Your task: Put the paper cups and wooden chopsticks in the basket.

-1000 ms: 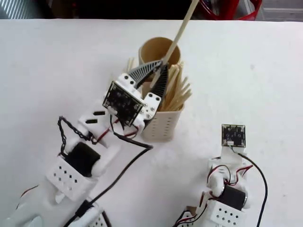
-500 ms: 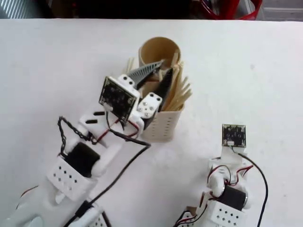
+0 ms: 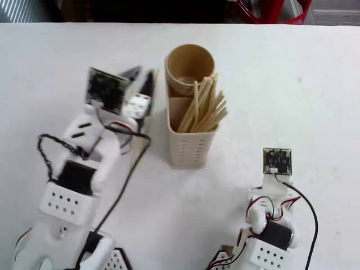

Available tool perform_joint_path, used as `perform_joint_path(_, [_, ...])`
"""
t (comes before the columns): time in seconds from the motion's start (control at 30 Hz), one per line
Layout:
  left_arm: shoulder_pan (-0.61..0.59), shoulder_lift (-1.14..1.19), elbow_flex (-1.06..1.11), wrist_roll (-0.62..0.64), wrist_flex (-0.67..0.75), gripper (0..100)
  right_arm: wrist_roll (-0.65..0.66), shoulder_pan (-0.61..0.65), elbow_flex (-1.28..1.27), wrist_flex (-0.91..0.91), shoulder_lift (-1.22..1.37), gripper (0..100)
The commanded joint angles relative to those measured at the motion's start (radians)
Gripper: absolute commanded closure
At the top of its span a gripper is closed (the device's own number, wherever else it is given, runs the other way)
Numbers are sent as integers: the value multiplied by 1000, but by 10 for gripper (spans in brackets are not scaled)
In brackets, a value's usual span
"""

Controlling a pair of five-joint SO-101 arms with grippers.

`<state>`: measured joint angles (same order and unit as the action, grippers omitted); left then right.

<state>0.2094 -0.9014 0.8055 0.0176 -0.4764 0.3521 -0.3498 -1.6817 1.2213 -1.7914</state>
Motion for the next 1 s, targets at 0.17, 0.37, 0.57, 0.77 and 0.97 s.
perform_joint_path(0.17, [-243,361,17,2,-60,899,-6,-10,-9,-10,-10,963])
perform_joint_path(0.37, [-205,812,-253,-100,-190,899,-6,-10,-9,-10,-10,963])
perform_joint_path(0.57, [-219,1106,-519,-98,-376,902,-6,-10,-9,-10,-10,963])
perform_joint_path(0.77, [-237,1207,-580,-106,-396,902,-6,-10,-9,-10,-10,963])
perform_joint_path(0.97, [-288,1248,-626,-97,-454,899,-6,-10,-9,-10,-10,963])
